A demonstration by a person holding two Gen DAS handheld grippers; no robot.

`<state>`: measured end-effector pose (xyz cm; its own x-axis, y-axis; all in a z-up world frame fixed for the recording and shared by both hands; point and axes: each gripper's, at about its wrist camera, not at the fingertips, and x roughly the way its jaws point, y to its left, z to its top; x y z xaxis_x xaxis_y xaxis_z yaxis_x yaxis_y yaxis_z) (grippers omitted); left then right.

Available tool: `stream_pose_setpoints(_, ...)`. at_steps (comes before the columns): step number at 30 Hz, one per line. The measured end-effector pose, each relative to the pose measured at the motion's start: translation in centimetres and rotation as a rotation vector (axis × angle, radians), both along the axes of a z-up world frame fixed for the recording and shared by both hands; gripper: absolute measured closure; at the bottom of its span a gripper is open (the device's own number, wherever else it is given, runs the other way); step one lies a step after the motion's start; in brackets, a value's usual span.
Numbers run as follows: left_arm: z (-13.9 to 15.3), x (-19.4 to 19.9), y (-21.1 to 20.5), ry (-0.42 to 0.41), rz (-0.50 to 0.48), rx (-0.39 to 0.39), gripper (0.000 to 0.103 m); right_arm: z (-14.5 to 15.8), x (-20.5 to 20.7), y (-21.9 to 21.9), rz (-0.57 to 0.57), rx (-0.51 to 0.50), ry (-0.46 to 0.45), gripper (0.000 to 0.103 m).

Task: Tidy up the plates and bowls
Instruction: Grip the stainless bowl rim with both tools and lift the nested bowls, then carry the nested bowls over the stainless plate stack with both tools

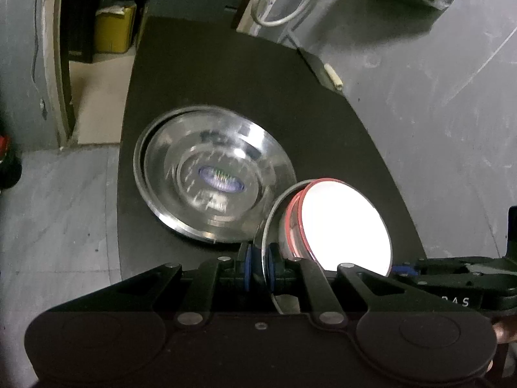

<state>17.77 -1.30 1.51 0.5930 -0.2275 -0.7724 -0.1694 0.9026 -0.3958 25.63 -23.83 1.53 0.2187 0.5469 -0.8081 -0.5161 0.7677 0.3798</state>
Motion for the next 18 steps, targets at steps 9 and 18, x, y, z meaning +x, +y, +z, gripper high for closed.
stream_pose_setpoints(9, 0.7, 1.9, 0.4, -0.025, 0.035, 0.018, 0.094, 0.9, 2.1, 0.4, 0.028, 0.010, -0.015, 0.082)
stream_pose_setpoints(18, 0.7, 3.7, 1.3, -0.027, 0.093, 0.037, 0.095, 1.4, 4.7, 2.3, 0.081, 0.014, -0.034, 0.082)
